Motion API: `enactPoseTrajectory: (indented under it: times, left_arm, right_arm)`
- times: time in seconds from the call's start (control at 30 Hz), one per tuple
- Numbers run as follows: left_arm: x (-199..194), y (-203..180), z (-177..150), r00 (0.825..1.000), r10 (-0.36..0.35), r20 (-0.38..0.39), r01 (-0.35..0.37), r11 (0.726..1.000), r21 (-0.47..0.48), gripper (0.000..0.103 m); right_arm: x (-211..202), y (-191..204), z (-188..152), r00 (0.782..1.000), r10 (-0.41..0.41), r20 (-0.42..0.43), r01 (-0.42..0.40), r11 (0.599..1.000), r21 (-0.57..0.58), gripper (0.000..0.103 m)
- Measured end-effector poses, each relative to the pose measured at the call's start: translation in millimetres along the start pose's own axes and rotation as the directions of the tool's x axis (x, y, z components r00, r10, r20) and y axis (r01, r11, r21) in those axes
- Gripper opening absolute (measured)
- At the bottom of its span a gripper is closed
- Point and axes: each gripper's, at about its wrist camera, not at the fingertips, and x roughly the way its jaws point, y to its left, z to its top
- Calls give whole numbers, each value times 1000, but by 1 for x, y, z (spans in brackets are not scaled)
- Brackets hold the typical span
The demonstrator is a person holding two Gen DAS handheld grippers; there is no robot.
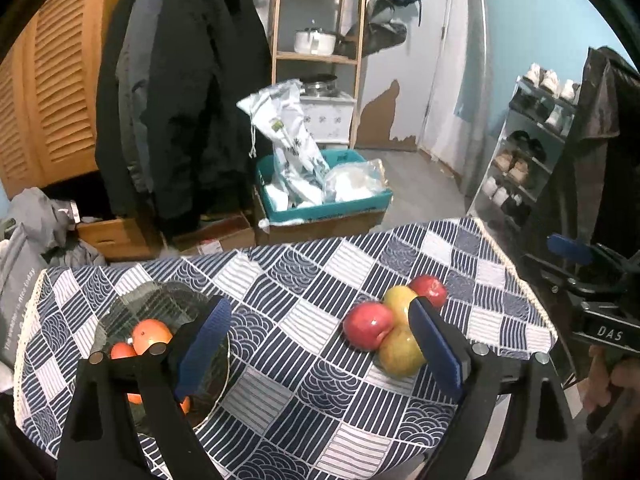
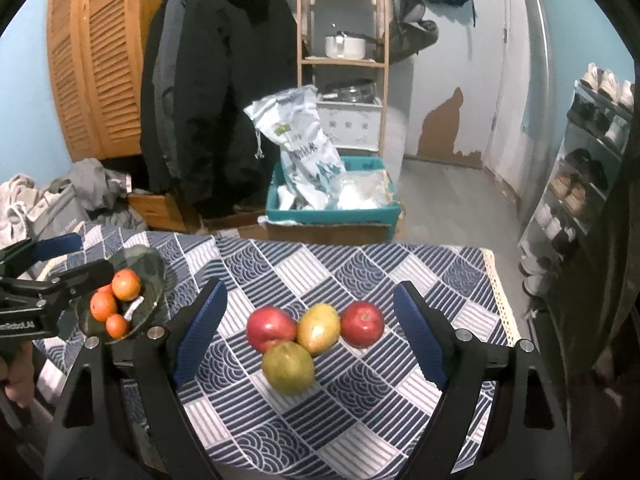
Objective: Organize fruits
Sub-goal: 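Grasp the large red apple with the left tool while the right tool grasps the green mango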
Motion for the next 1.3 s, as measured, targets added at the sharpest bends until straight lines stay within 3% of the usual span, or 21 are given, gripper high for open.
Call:
enactPoseTrajectory:
  times: [0.33, 0.73, 1.03, 1.3]
  left_arm:
    - [48, 0, -24, 994, 39, -99, -38, 999, 11, 91]
    - [91, -2, -53, 981, 110, -158, -97, 992, 84, 91]
    - [116, 4, -68, 967, 156, -200, -139, 985, 98, 91]
    - [131, 1, -82, 956, 192, -224, -160, 975, 152, 91]
  right_arm:
    - [52, -11, -28, 988, 28, -149, -21, 998, 52, 85]
    - [119, 1, -69, 946, 34, -322, -34, 999, 7, 85]
    - [155, 7, -90, 914, 58, -402, -51, 998, 28, 85]
    - [180, 16, -103, 899, 64, -434, -61, 998, 22, 85]
